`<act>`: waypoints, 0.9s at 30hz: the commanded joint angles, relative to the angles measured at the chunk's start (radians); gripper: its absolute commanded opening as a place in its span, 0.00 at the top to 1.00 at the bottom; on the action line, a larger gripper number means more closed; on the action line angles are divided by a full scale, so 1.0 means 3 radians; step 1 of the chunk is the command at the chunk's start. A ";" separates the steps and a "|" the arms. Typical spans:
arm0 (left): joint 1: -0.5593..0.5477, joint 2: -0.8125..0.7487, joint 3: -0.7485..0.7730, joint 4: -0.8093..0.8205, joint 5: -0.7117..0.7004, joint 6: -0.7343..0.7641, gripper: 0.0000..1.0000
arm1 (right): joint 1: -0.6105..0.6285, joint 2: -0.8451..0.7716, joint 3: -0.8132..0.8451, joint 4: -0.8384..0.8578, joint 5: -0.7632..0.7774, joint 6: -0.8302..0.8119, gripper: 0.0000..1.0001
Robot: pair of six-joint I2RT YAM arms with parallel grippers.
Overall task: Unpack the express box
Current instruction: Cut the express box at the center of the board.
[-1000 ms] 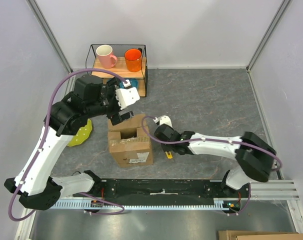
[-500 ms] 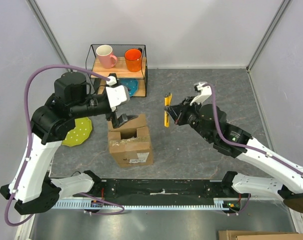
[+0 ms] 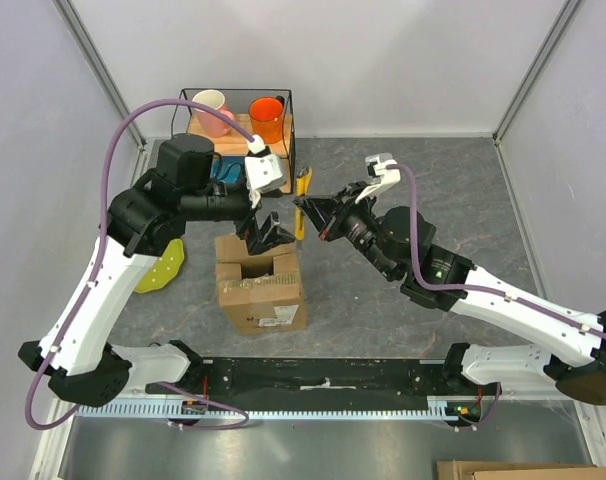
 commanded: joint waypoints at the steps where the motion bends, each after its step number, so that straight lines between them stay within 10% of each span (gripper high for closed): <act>1: -0.0008 -0.0042 -0.0100 0.0179 0.0130 -0.0363 0.01 | 0.0098 -0.0032 0.0257 0.0436 0.0249 -0.0298 1.00; 16: -0.0008 -0.0026 -0.0259 0.0521 0.0349 -0.0870 0.08 | 0.0559 0.0106 0.0140 0.1111 0.0781 -0.0892 1.00; 25: -0.0008 -0.0041 -0.0336 0.0358 0.0523 -0.0768 0.95 | 0.0620 -0.0118 -0.0090 0.1285 0.0919 -0.1061 1.00; 27: -0.0003 -0.0041 -0.0326 0.0358 0.0559 -0.0768 0.98 | 0.0620 -0.0154 -0.0115 0.1259 0.0878 -0.1071 1.00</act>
